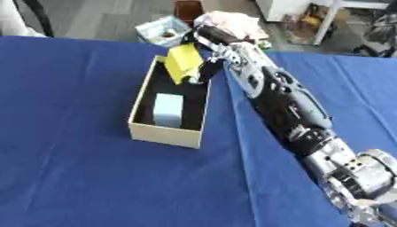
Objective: Pick up objects on the table and place them in the box.
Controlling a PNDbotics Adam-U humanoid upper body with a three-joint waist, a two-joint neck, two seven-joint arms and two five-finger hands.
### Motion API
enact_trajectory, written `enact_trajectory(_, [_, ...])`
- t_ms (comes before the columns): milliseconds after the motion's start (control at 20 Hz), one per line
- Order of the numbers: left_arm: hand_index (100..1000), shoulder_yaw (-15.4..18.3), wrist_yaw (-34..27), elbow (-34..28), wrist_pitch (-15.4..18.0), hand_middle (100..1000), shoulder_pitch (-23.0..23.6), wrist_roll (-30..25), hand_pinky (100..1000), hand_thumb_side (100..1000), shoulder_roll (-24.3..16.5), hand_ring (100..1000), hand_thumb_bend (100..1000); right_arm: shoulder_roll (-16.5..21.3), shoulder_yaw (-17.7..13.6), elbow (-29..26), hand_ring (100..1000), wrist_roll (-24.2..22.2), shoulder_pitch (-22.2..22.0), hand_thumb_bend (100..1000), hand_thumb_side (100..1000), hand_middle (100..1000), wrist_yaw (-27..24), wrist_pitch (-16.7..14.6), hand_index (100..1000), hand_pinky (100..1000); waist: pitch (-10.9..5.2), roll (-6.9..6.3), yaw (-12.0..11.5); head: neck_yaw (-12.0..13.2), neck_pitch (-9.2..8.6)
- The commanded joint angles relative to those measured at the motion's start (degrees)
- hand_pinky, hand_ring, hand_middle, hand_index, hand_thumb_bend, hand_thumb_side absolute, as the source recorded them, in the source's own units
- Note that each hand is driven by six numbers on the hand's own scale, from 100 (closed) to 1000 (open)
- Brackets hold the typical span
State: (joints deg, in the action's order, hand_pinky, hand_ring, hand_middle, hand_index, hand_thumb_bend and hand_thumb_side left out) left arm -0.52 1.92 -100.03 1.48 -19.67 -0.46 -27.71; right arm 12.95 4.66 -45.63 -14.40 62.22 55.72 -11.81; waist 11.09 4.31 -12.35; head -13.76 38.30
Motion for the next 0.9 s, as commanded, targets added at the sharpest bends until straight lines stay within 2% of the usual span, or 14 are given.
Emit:
enact_trajectory(50, [801, 0.25, -0.35, -1.0, 0.09, 597, -0.94, -0.16, 561, 391, -1.09, 550, 619, 0.4, 0.44, 0.13, 714, -1.07, 0.77, 566, 168, 644, 1.37, -0.72, 808, 699, -0.89, -0.67, 0.2, -0.01, -0.17])
enact_trajectory(150, [801, 0.28, -0.35, -0.99, 0.09, 597, -0.95, -0.15, 562, 391, -1.09, 550, 619, 0.56, 1.01, -0.03, 756, -2.23, 0.75, 601, 198, 756, 1.87, -1.47, 878, 725, -0.87, -0.71, 0.5, 0.11, -0.21])
enact_trajectory(350, [801, 0.34, -0.35, -0.96, 0.09, 597, -0.9, -0.13, 562, 391, -1.12, 550, 618, 1.25, 2.33, -1.41, 794, -5.12, 0.71, 629, 217, 841, 1.6, -3.35, 910, 757, -0.92, -0.78, 1.23, 0.39, -0.22])
enact_trajectory(500, [802, 0.44, -0.35, -0.92, 0.1, 597, -0.77, -0.05, 562, 391, -1.18, 550, 618, 2.42, 3.59, -3.94, 797, -7.07, 0.4, 630, 223, 838, 0.08, -4.98, 913, 760, -1.11, -0.93, 2.1, 0.68, -0.2])
enact_trajectory(650, [802, 0.66, -0.32, -0.86, 0.09, 597, -0.44, 0.15, 562, 390, -1.4, 550, 617, 5.08, 4.64, -8.5, 783, -7.22, -0.15, 622, 233, 818, -3.59, -6.14, 904, 745, -1.49, -1.08, 3.27, 1.35, 0.0])
enact_trajectory(900, [802, 1.05, -0.18, -0.65, 0.07, 598, 0.19, 0.58, 563, 391, -1.72, 552, 618, 13.68, 6.88, -20.64, 760, -3.53, -3.49, 614, 259, 793, -15.65, -6.4, 893, 719, -2.02, -0.93, 5.36, 3.19, 0.13])
